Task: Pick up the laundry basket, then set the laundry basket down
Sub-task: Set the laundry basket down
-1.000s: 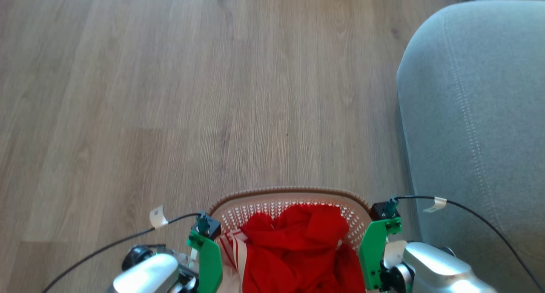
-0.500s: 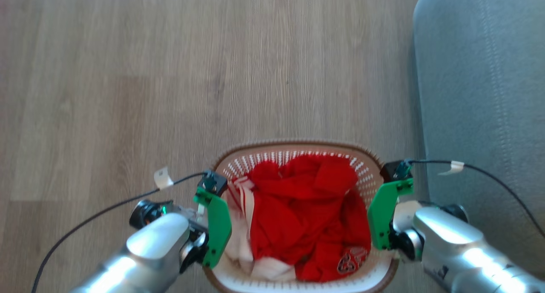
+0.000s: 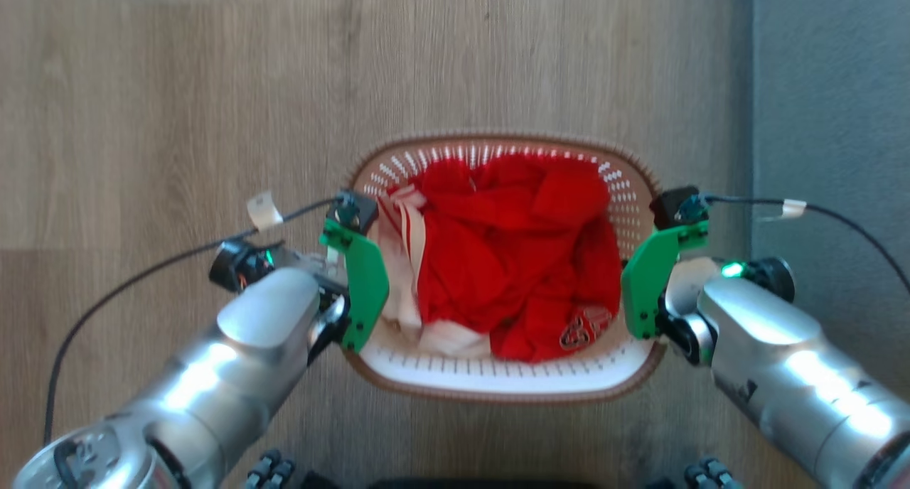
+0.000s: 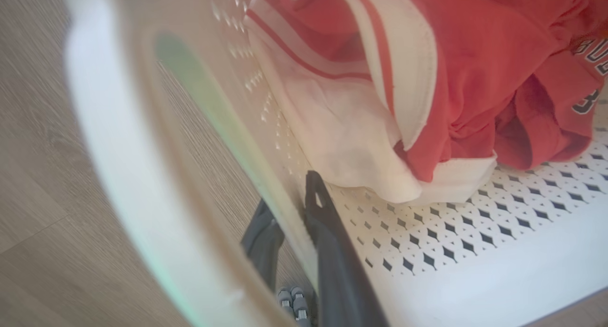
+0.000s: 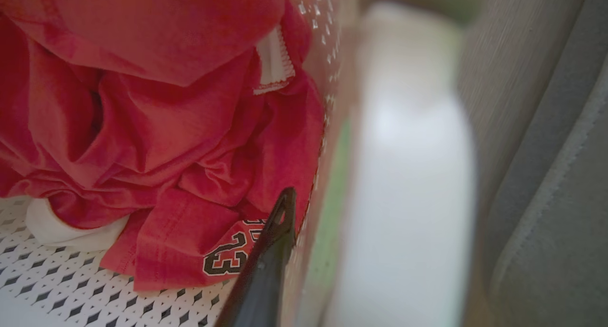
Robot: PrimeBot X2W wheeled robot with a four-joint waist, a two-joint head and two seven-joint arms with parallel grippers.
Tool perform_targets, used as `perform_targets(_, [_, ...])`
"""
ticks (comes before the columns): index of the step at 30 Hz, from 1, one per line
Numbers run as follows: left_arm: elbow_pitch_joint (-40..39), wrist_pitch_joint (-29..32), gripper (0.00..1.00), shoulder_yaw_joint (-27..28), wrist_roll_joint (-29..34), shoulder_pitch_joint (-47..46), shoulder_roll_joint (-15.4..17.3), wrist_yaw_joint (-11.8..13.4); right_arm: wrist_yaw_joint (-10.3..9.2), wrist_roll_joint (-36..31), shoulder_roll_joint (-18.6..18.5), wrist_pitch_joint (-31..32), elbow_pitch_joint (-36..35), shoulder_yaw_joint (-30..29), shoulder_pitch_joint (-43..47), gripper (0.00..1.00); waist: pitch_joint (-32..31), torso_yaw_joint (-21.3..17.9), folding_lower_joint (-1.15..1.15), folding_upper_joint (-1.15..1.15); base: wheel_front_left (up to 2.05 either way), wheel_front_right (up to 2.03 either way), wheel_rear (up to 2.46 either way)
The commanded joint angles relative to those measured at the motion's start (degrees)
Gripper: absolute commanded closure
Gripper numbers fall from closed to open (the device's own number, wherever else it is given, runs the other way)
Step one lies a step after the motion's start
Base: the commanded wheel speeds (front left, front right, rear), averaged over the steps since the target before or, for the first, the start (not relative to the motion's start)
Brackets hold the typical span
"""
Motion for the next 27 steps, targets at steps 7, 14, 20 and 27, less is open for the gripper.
perform_targets(7, [1.26,-1.58,1.0,-0.59,0.44,-4.11,-2.08,-1.9,0.45,-2.74,2.36,-4.63,-1.71,1.78,-3.89,1.0,7.99,0.09,-0.02,0.0,0.0,0.0,0.0])
perform_targets(14, [0.24,-4.62,1.0,-0.97,0.18,-6.43,-2.12,-1.66,0.45,-3.94,2.88,-7.48,1.04,2.71,-6.95,1.0,12.66,0.24,-0.02,0.0,0.0,0.0,0.0])
perform_targets(20, [-0.32,-5.22,1.0,-1.32,0.13,-7.77,-2.13,-1.05,0.45,-4.29,3.49,-9.04,3.05,3.37,-8.8,1.0,15.82,0.53,-0.02,0.0,0.0,0.0,0.0])
perform_targets(27, [-0.58,-5.06,1.0,-1.66,0.78,-8.58,-2.13,-0.6,0.45,-3.08,3.81,-9.49,4.3,3.78,-9.36,1.0,17.72,0.84,-0.02,0.0,0.0,0.0,0.0])
